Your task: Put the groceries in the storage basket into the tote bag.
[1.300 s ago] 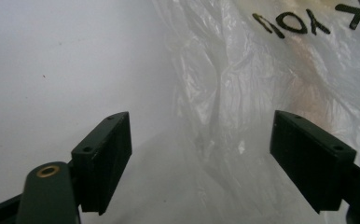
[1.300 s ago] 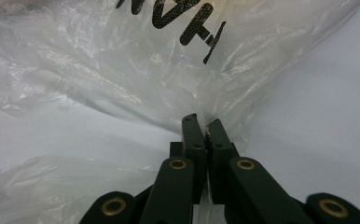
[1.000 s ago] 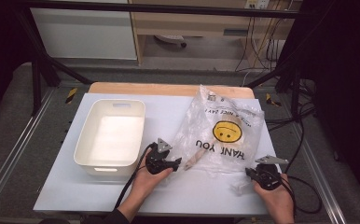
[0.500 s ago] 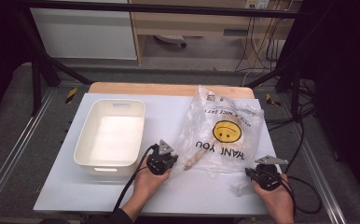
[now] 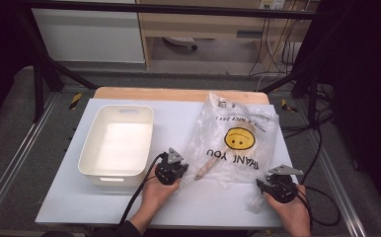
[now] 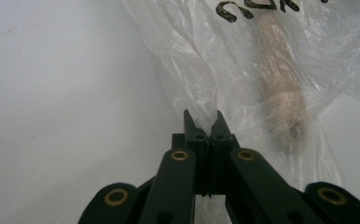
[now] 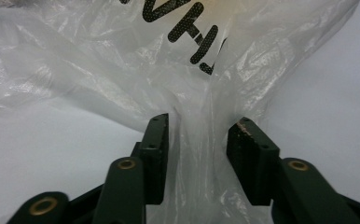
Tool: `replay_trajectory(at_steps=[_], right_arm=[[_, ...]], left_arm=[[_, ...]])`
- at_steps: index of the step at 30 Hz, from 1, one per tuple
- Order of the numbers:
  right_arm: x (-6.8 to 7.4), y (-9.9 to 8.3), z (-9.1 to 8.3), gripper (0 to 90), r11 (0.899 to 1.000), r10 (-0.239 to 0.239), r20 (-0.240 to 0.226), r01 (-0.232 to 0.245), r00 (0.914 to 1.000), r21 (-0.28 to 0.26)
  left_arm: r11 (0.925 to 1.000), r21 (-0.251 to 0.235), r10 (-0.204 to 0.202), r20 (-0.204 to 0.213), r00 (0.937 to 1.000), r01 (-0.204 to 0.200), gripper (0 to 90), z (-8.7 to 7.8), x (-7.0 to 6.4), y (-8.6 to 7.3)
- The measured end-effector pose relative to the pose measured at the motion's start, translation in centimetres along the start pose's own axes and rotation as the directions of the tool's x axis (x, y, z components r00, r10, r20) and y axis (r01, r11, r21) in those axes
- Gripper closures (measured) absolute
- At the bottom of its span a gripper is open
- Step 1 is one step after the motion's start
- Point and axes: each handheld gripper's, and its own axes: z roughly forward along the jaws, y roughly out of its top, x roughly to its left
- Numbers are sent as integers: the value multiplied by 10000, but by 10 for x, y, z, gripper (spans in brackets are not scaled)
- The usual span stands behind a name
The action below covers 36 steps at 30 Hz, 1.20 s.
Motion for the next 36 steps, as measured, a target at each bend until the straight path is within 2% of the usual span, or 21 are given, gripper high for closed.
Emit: replay_trajectory(at_steps=[7,11,15,17,19,23,30,32,34,36], right_arm=[[-2,-1,-4,383,9997,190,337,-185,9993,-140],[-6,-5,-1,281,9995,298,460,-302,9985,91],[-9,-6,0,275,9982,575,338,-579,9978,123],[-9,-7,0,292,9986,517,292,-519,9982,31],[-10,-8,-1,338,9985,542,211,-543,9983,31],[-8,-8,-4,524,9993,379,86,-379,9992,70],[1,-4,-6,782,9991,19,-214,-10,9998,419],[2,-2,-5,871,9989,25,-444,-4,9990,472],[4,0,-5,895,9983,-130,-491,157,9987,554],[6,3,-4,898,9983,-52,-881,103,9961,574]], left_arm=[[10000,3,10,-7,10000,-10,900,0,0,0],[10000,5,-7,3,10000,7,900,0,0,0],[10000,9,-25,13,10000,25,900,0,0,0],[10000,10,-38,22,10000,38,900,0,0,0],[10000,13,-64,37,10000,64,900,0,1,0],[10000,18,-62,38,10000,62,900,0,1,0],[10000,25,-42,34,10000,42,900,0,0,0],[9999,36,-151,88,9998,150,900,0,1,1],[9996,122,-267,221,9994,264,900,-1,3,2],[9990,40,-453,384,9982,452,900,-3,2,4]])
